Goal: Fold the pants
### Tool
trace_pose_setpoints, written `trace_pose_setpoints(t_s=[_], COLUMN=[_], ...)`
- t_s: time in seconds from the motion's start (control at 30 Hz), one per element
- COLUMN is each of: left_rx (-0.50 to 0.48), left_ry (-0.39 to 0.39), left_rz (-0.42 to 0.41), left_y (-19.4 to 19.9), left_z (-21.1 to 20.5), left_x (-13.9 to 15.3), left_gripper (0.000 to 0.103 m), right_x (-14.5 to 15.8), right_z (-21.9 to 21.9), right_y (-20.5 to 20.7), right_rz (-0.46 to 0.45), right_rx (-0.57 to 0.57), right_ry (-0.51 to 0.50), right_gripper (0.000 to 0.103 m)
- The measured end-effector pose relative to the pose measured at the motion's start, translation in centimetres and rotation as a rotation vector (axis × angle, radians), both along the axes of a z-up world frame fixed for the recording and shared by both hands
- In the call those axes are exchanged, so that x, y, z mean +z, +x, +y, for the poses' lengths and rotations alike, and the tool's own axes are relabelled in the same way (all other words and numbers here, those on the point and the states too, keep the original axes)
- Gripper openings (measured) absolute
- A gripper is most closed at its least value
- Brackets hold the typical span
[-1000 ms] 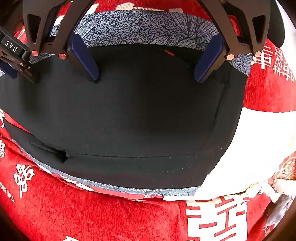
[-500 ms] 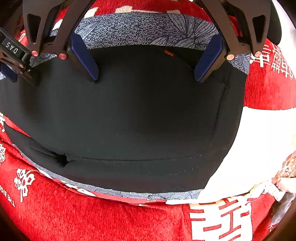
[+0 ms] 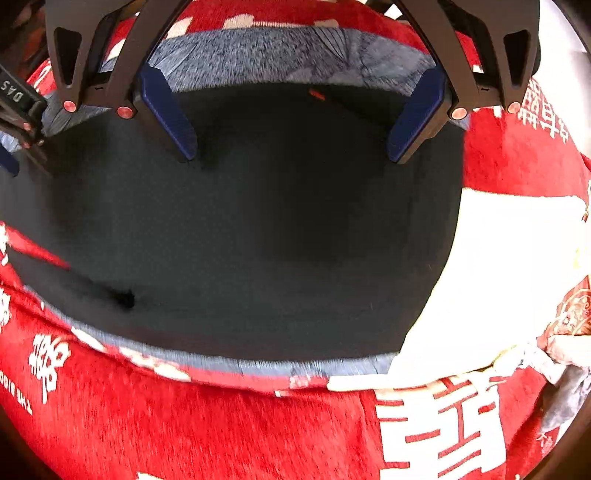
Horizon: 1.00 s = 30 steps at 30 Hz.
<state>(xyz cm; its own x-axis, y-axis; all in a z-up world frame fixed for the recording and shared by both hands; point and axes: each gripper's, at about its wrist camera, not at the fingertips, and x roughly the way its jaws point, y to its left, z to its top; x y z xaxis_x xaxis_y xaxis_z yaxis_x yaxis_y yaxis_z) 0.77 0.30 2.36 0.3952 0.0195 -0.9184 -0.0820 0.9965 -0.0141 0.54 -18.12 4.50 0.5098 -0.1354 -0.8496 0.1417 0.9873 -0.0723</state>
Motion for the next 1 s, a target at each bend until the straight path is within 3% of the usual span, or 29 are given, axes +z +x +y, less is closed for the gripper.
trace_pose_setpoints(t_s=[0.07,0.17,0.3,0.43,0.8,1.0], left_rx=[0.011,0.043,0.051,0.049,0.053,0.066], left_ry=[-0.029,-0.063,-0.039,-0.034,-0.014,-0.005], left_rz=[0.003,0.029,0.025,0.075,0.091,0.093], left_y=[1.3,4.6,8.3,11.9,15.4,17.2], left_z=[0.6,1.6,1.9,1.6,1.3,2.5], left_x=[0.6,1.3,1.8,0.6,-1.2,-1.7], left_gripper=[0.103,0.103,0.103,0.103,0.103,0.103], right_x=[1.5,2.3,2.9,1.7,-0.6,-1.1], right_z=[0.3,0.8,1.9,3.3,3.3,4.8], right_y=[1.3,5.5,10.4,14.1,17.4,20.5], right_rz=[-0.029,0.018,0.016,0.053,0.076,0.094], right_rx=[0.022,0.068,0.08,0.107,0.138,0.248], right_ry=[-0.014,0.023,0.006,0.033,0.014,0.006], right_gripper=[0.103,0.103,0.103,0.103,0.103,0.103])
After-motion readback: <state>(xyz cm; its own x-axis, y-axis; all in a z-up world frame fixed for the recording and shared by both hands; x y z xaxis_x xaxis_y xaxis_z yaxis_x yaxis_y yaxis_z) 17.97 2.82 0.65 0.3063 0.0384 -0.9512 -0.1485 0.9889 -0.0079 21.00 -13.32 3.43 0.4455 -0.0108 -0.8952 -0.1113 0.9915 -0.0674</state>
